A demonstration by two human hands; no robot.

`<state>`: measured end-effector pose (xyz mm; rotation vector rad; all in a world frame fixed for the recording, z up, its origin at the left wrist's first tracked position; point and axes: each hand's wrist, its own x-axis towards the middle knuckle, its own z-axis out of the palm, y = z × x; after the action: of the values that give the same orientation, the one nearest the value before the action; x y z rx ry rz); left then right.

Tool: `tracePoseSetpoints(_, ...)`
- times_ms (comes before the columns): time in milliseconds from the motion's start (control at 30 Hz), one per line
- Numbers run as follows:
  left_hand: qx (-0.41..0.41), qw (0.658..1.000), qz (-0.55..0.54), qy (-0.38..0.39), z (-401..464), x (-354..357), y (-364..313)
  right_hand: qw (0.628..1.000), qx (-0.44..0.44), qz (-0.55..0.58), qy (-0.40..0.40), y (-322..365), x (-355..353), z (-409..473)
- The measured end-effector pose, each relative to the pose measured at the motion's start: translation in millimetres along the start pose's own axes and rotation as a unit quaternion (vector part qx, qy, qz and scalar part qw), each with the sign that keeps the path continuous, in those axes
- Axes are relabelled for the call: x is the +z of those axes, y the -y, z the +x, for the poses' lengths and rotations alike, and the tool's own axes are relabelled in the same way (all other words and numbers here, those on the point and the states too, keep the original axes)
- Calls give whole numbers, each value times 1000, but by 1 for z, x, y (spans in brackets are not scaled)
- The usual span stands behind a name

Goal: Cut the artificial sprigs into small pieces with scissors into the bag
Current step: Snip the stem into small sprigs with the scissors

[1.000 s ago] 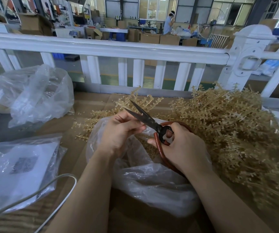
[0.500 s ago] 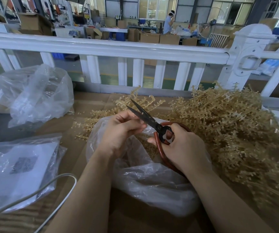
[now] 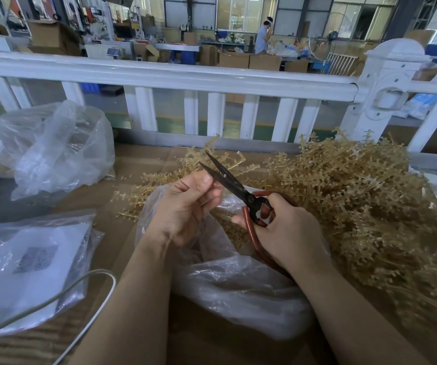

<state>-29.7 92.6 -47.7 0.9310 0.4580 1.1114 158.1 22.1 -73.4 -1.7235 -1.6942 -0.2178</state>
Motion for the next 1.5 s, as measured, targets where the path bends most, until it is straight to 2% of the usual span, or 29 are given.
tracePoseSetpoints(133,2,1000,8,5,1,0,3,1000,-2,7,9,1,-3,0)
tracePoseSetpoints(367,38,998,40,-17,2,3,5,999,2,-26,-24,6,-2,0)
tracePoseSetpoints(600,54,997,62,8,-1,7,2,998,1,-34,-43,2,1,3)
tracePoseSetpoints(867,22,998,57,0,0,8,3,997,-11,-56,-60,1,0,4)
tracePoseSetpoints(1033,16,999,39,18,0,9,5,997,-6,-61,-50,2,-1,5)
tracePoseSetpoints(1267,-6,999,29,-13,0,13,6,998,17,-57,-26,3,-2,4)
tracePoseSetpoints(1500,-40,999,20,-11,0,12,5,999,10,-37,-18,3,-3,1)
